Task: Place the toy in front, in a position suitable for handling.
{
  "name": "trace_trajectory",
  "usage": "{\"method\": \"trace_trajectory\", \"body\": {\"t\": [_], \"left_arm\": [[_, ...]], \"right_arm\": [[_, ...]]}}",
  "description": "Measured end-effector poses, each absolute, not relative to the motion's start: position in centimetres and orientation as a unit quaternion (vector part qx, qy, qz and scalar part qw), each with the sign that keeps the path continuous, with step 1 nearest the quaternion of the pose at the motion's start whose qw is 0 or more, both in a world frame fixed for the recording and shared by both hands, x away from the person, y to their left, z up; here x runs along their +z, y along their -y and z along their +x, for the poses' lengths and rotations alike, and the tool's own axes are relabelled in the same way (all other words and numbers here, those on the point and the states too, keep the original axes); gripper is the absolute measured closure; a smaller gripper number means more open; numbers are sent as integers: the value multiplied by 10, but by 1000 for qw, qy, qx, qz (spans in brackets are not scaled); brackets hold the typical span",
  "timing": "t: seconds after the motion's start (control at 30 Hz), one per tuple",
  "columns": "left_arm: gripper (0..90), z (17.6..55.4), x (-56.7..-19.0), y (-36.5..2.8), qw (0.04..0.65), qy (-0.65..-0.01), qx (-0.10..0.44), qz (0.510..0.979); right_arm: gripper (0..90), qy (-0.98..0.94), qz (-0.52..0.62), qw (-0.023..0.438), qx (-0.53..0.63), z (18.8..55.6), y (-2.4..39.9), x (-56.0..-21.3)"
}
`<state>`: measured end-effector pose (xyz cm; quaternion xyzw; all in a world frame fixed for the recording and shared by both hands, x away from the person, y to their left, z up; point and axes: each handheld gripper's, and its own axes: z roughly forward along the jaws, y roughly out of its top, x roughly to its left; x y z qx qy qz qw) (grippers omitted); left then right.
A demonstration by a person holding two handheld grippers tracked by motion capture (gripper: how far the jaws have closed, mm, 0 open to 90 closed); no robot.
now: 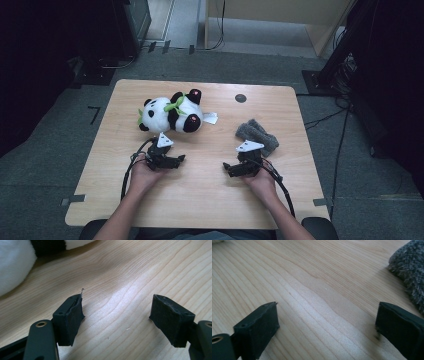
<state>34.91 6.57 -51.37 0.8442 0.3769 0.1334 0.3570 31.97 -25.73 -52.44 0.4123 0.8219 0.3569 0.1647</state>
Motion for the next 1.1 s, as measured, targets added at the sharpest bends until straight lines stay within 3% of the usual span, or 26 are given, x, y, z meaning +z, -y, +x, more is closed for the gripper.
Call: {"method": "trace_trajectory", "body": {"t": [0.43,0.93,1.1], "left_arm": [[293,351,-505,-76,367,-380,118,841],[352,350,-495,-84,384,-376,108,836],[362,355,-490,-90,394,-380,73,833]], "right_arm": [[218,-818,416,150,368,321,263,-519],[261,-806,419,146,392,322,269,-504],[282,-802,422,143,399,323,273,-499]]}}
